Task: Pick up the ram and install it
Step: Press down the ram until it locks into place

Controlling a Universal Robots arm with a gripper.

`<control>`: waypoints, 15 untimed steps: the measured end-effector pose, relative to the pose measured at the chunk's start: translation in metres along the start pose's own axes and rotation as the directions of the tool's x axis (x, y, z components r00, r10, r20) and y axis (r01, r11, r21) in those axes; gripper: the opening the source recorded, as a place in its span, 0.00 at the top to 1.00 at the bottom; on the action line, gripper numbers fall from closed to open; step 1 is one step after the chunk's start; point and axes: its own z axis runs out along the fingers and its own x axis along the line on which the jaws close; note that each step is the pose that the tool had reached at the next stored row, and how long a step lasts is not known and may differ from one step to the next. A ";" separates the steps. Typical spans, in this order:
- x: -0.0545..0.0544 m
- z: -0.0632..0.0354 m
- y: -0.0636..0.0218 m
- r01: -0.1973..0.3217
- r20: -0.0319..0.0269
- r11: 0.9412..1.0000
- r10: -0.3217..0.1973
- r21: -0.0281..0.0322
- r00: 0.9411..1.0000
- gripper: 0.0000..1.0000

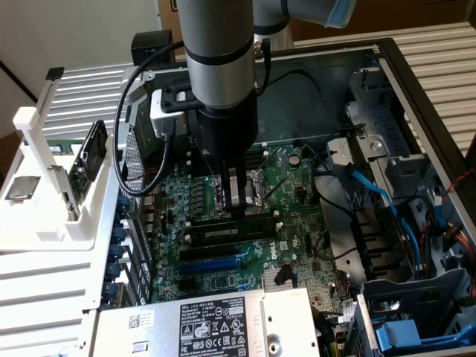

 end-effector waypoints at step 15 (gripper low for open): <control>0.000 0.0016 0.0000 0.000 -0.002 1.000 0.000 -0.003 1.000 0.90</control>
